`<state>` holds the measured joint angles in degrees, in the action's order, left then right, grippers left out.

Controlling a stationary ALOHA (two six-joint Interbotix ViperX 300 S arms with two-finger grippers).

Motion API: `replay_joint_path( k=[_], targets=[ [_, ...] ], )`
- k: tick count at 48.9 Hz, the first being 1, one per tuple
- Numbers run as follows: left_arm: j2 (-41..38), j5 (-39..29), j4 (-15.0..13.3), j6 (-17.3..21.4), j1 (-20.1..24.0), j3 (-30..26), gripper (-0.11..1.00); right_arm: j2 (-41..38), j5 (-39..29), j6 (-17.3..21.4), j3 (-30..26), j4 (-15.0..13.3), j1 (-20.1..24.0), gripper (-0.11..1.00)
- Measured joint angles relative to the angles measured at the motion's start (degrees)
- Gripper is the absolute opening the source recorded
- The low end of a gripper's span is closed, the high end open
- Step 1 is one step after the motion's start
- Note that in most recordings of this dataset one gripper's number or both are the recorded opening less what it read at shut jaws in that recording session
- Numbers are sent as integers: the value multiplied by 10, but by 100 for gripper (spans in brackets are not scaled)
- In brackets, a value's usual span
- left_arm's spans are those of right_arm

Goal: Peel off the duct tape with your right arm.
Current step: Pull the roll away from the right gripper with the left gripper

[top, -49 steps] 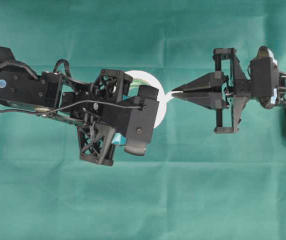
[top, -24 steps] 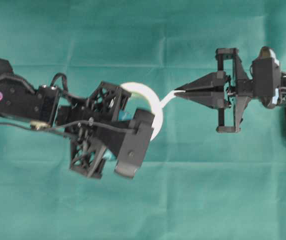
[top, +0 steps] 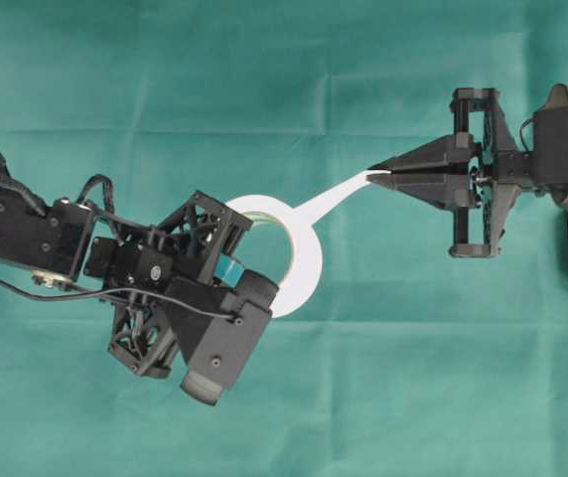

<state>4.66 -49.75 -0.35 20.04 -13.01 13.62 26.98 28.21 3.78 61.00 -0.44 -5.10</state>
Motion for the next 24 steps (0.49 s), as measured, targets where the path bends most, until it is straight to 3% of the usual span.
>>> replay_joint_path(
  k=[24],
  targets=[
    [11, 4, 1, 32, -42, 8, 21, 3, -1, 0, 2, 0, -8, -10]
  ],
)
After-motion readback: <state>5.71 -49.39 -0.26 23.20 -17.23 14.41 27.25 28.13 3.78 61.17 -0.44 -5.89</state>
